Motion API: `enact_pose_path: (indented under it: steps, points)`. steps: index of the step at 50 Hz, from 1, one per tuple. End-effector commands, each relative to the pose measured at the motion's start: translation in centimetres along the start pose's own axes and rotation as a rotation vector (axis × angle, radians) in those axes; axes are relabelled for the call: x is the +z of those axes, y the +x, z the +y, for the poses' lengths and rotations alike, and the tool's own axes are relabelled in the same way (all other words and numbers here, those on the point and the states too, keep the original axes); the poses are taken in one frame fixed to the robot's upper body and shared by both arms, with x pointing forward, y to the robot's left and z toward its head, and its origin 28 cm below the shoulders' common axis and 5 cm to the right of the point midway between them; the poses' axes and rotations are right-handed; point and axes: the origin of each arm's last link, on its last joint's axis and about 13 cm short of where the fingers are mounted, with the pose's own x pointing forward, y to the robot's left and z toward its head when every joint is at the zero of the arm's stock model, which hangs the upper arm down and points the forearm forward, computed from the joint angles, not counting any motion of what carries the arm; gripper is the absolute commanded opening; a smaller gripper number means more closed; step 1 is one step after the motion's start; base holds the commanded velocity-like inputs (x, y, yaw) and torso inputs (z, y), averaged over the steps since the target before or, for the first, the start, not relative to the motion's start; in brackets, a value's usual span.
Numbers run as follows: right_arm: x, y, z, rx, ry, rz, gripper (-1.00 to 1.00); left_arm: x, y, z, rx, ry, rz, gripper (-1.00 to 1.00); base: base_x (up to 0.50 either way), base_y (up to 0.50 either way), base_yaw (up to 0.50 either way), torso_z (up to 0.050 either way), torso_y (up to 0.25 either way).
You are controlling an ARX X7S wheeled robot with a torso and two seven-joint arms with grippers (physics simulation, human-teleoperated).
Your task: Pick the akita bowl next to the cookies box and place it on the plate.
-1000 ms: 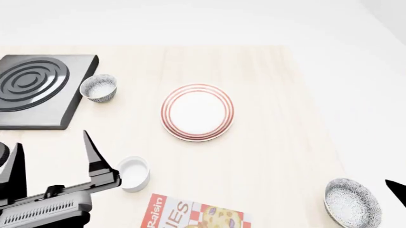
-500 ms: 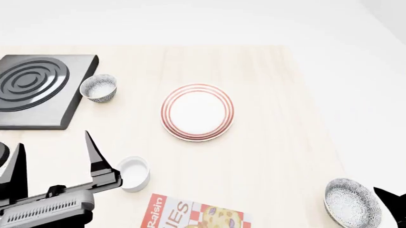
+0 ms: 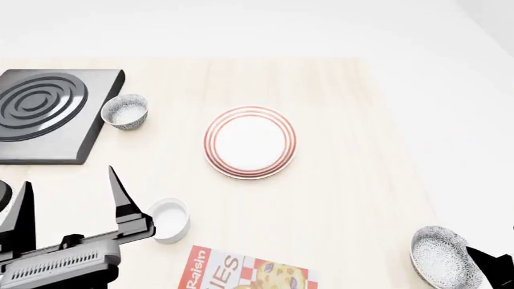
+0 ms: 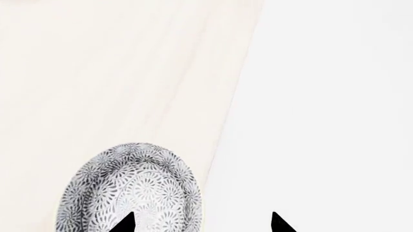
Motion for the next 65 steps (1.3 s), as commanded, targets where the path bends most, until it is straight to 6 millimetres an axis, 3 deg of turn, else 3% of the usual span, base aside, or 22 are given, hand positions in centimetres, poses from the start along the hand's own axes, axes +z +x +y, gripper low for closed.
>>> enact_pose_path:
  steps: [1, 65]
  points:
    - [-0.5, 0.3, 0.1, 0.009, 0.008, 0.001, 1.0, -0.3, 0.1, 0.1, 0.011, 0.026, -0.004, 1.0, 0.0, 0.0, 0.0, 0.0, 0.0]
    - [-3.0, 4.0, 0.7, 0.013, 0.07, -0.005, 1.0, -0.5, -0.1, -0.1, -0.005, 0.037, 0.0, 1.0, 0.0, 0.0, 0.0, 0.0, 0.0]
